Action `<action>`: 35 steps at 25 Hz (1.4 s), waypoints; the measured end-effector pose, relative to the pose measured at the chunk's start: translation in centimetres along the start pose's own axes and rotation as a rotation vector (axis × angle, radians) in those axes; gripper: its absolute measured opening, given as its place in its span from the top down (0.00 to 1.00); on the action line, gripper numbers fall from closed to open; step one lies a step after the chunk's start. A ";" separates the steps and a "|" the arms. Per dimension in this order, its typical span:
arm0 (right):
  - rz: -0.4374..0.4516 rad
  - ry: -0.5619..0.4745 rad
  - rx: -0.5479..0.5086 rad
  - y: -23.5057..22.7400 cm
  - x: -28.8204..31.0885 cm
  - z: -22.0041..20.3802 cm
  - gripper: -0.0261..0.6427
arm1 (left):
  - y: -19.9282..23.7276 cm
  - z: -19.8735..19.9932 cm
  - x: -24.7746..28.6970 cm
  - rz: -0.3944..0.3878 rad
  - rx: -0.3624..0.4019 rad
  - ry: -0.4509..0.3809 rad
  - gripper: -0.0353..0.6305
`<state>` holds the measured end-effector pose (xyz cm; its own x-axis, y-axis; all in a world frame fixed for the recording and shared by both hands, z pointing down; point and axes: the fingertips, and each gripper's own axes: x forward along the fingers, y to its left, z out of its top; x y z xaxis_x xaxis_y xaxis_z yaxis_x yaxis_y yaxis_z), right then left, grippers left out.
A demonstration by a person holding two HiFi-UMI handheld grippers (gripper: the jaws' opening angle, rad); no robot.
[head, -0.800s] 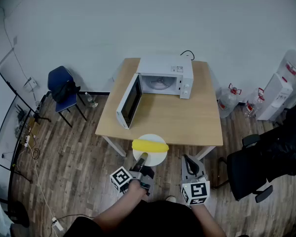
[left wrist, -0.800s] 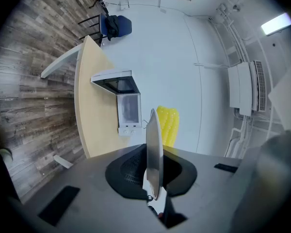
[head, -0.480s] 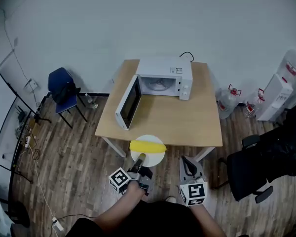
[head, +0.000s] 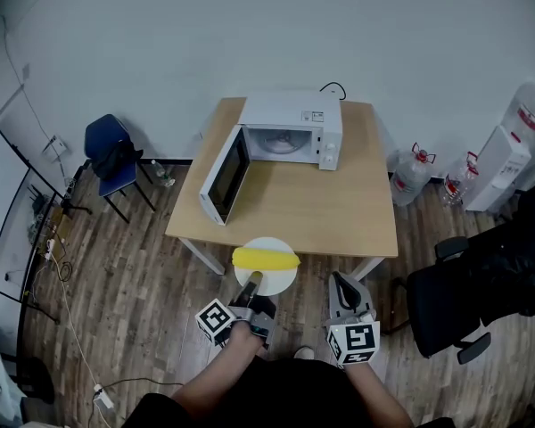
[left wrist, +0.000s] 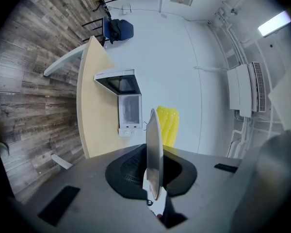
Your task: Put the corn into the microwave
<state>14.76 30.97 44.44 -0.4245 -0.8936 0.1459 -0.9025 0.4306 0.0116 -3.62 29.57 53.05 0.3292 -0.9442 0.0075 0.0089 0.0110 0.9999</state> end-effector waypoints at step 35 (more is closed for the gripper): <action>-0.001 0.071 -0.011 -3.3 15.5 -0.5 0.87 | 2.1 7.1 14.6 -0.018 0.006 0.084 0.91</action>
<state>11.15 15.74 47.16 -0.4173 -0.8828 0.2155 -0.9017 0.4318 0.0229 -5.50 13.45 55.33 0.4075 -0.9131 -0.0114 0.0097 -0.0081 0.9999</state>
